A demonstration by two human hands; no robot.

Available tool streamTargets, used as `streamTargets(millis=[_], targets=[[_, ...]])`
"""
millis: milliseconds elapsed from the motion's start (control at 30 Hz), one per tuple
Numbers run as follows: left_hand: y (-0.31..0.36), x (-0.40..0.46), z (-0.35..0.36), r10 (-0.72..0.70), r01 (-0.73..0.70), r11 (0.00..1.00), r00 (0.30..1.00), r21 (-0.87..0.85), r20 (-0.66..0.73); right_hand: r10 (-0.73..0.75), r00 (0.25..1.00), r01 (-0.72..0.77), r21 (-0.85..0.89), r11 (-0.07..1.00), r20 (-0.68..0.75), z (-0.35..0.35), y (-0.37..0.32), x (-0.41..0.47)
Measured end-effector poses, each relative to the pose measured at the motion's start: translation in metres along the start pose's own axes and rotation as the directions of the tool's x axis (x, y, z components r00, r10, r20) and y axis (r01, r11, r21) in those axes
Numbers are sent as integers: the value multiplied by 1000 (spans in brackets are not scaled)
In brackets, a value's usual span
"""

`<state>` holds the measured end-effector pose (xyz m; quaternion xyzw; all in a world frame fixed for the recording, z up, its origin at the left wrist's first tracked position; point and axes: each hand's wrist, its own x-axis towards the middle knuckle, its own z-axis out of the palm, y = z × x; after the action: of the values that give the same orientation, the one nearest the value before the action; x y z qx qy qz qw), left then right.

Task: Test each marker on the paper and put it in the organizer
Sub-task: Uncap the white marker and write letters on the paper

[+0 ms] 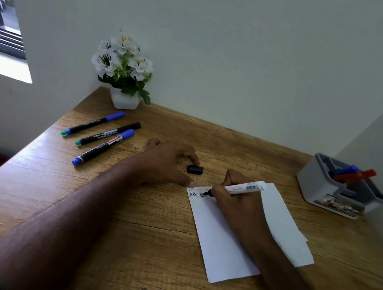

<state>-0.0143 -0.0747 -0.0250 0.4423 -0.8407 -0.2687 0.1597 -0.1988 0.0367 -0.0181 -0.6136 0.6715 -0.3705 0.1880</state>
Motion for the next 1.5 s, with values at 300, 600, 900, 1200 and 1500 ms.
streamTargets(millis=[300, 600, 900, 1200, 1500], targets=[[2, -1, -1, 7, -7, 1000, 1000, 10, 8, 12, 1000, -12, -98, 995, -6, -2, 4, 1], [1, 0, -1, 10, -10, 1000, 1000, 20, 8, -9, 1000, 7, -120, 993, -20, -2, 2, 1], [0, 0, 0, 12, -12, 1000, 1000, 19, 5, -15, 1000, 15, -61, 998, -15, -1, 2, 1], [3, -2, -2, 8, -8, 1000, 1000, 12, 1, -10, 999, 8, -69, 998, -38, -3, 4, 2], [1, -1, -1, 12, -12, 1000, 1000, 10, 8, 21, 999, -21, -9, 1000, -40, -2, 4, 4]])
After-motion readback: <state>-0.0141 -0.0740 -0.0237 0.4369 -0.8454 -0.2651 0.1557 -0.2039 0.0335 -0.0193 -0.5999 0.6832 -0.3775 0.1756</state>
